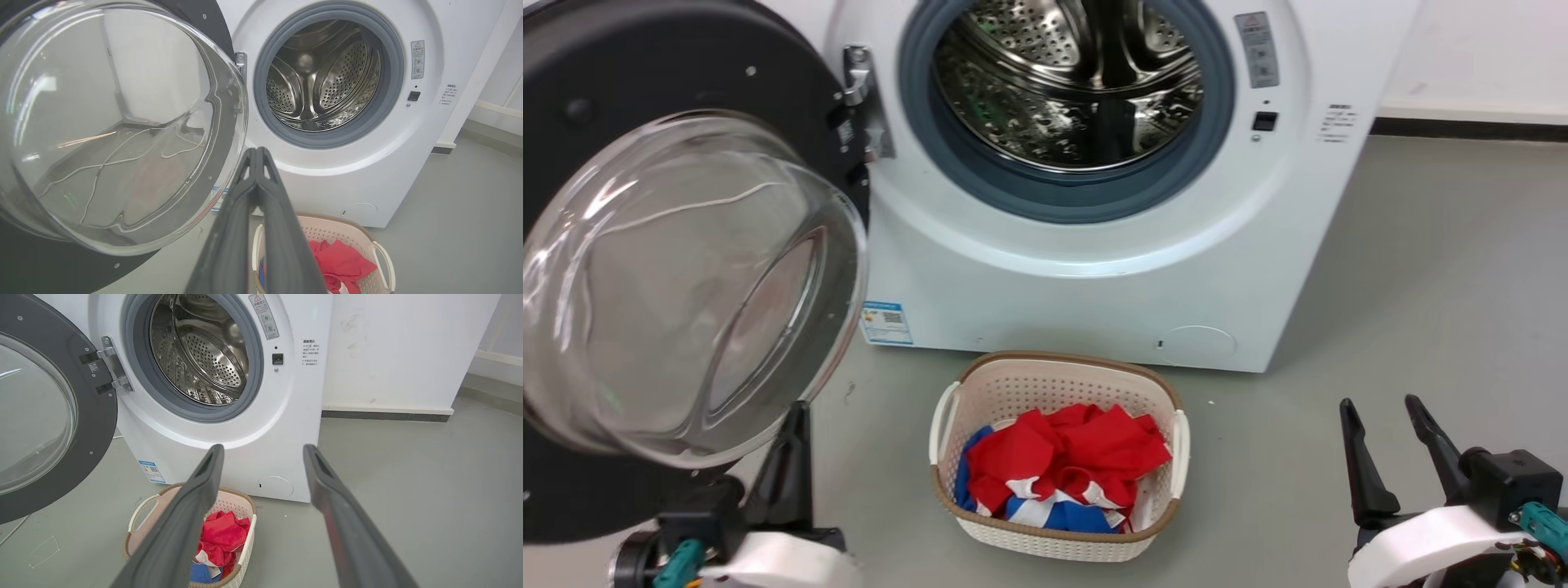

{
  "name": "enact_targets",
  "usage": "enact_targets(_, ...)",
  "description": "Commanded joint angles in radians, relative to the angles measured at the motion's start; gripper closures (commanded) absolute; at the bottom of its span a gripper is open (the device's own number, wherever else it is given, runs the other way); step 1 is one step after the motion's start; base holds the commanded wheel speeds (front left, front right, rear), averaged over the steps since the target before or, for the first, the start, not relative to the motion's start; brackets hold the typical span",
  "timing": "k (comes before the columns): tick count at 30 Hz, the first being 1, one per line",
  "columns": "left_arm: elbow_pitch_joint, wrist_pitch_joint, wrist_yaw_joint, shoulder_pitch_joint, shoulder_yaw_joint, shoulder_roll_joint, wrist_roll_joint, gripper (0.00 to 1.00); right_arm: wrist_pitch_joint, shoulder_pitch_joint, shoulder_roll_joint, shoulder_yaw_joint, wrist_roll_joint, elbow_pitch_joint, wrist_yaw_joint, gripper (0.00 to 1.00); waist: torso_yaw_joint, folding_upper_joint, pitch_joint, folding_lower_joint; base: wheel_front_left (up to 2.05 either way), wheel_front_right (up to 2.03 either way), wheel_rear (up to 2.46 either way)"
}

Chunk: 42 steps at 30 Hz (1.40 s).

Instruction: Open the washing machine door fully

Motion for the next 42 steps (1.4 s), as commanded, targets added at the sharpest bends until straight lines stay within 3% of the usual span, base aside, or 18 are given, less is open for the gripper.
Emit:
enact_targets(1, 0.016, -0.004, -0.012, -0.029, -0.016, -0.004, 0.012, 1.0, -0.006, -0.013, 0.001, 0.006, 0.002, 0.004, 0.0, 0.0, -0.034, 0.0, -0.002, 0.0, 0.0, 0.0, 0.0)
enact_targets(3, 0.045, -0.003, -0.018, -0.048, -0.033, -0.008, 0.018, 0.58, -0.007, -0.019, 0.001, 0.01, -0.001, 0.01, 0.0, 0.0, -0.059, 0.0, -0.003, 0.0, 0.0, 0.0, 0.0)
enact_targets(5, 0.068, -0.004, -0.023, -0.067, -0.044, -0.013, 0.023, 0.09, -0.007, -0.025, 0.001, 0.013, -0.003, 0.015, 0.0, 0.0, -0.081, 0.0, -0.003, 0.0, 0.0, 0.0, 0.0)
enact_targets(6, 0.077, -0.006, -0.024, -0.075, -0.047, -0.015, 0.022, 0.02, -0.008, -0.028, 0.001, 0.015, -0.002, 0.016, 0.0, 0.0, -0.091, 0.0, -0.002, 0.0, 0.0, 0.0, 0.0)
enact_targets(16, 0.153, -0.016, -0.017, -0.103, -0.054, -0.01, 0.029, 0.0, -0.018, -0.033, 0.001, 0.033, 0.0, 0.03, 0.0, 0.0, -0.164, 0.0, 0.004, 0.0, 0.0, 0.0, 0.0)
enact_targets(42, 0.185, -0.027, -0.006, -0.115, -0.057, -0.008, -0.001, 0.0, -0.042, -0.048, 0.001, 0.057, 0.009, 0.048, 0.0, 0.0, -0.164, 0.0, 0.019, 0.0, 0.0, 0.0, 0.0)
